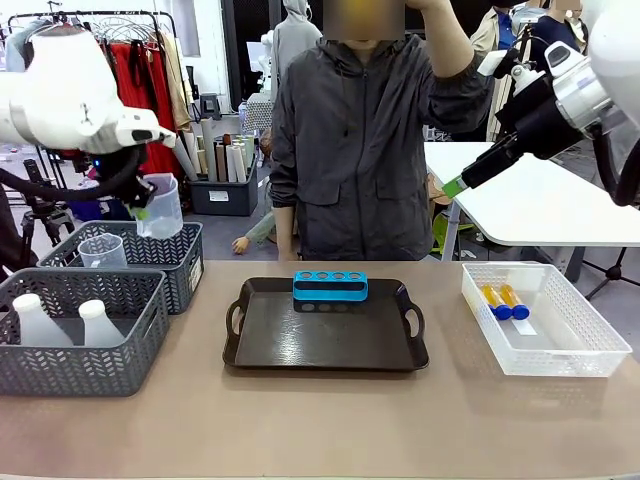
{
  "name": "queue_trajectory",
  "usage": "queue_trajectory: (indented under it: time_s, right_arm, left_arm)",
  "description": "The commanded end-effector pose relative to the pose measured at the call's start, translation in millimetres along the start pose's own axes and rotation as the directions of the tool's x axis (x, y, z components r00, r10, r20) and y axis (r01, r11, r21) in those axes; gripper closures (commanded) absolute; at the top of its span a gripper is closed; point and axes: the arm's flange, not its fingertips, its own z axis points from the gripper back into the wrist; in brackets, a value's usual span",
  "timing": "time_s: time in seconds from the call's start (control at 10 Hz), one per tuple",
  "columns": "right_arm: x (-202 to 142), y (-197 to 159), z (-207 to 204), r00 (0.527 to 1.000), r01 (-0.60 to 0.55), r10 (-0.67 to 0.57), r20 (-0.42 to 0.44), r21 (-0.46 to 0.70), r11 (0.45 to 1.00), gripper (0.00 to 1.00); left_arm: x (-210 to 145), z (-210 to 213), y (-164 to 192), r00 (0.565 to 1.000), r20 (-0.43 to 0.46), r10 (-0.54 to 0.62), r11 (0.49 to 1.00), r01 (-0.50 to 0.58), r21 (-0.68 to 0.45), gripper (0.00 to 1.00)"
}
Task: Prepare the laboratory tools.
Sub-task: Pick up one Large Measuring Cup and place it on the Handle tray.
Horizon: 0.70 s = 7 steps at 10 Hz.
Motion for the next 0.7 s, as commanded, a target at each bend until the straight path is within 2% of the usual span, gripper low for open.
queue_trajectory:
  time_s: [0.0,0.3,0.4,0.6]
  right_arm:
    - [0.7,-0.2,-0.4,1.000,0.006,-0.006,0.020,0.018,1.000,0.00]
    - [0.7,-0.2,-0.4,1.000,0.006,-0.006,0.020,0.018,1.000,0.00]
    - [0.7,-0.2,-0.4,1.000,0.006,-0.006,0.020,0.018,1.000,0.00]
    - [0.7,-0.2,-0.4,1.000,0.006,-0.006,0.020,0.018,1.000,0.00]
  left_arm:
    - [4.7,33.2,-16.2,0.995,0.054,-0.080,0.996,0.082,-0.026,1.00]
    - [14.5,108.4,-57.2,0.953,0.193,-0.235,0.957,0.261,-0.124,1.00]
    - [18.5,129.4,-67.0,0.922,0.238,-0.305,0.931,0.342,-0.131,1.00]
    - [24.3,158.2,-97.2,0.863,0.270,-0.426,0.868,0.474,-0.145,1.00]
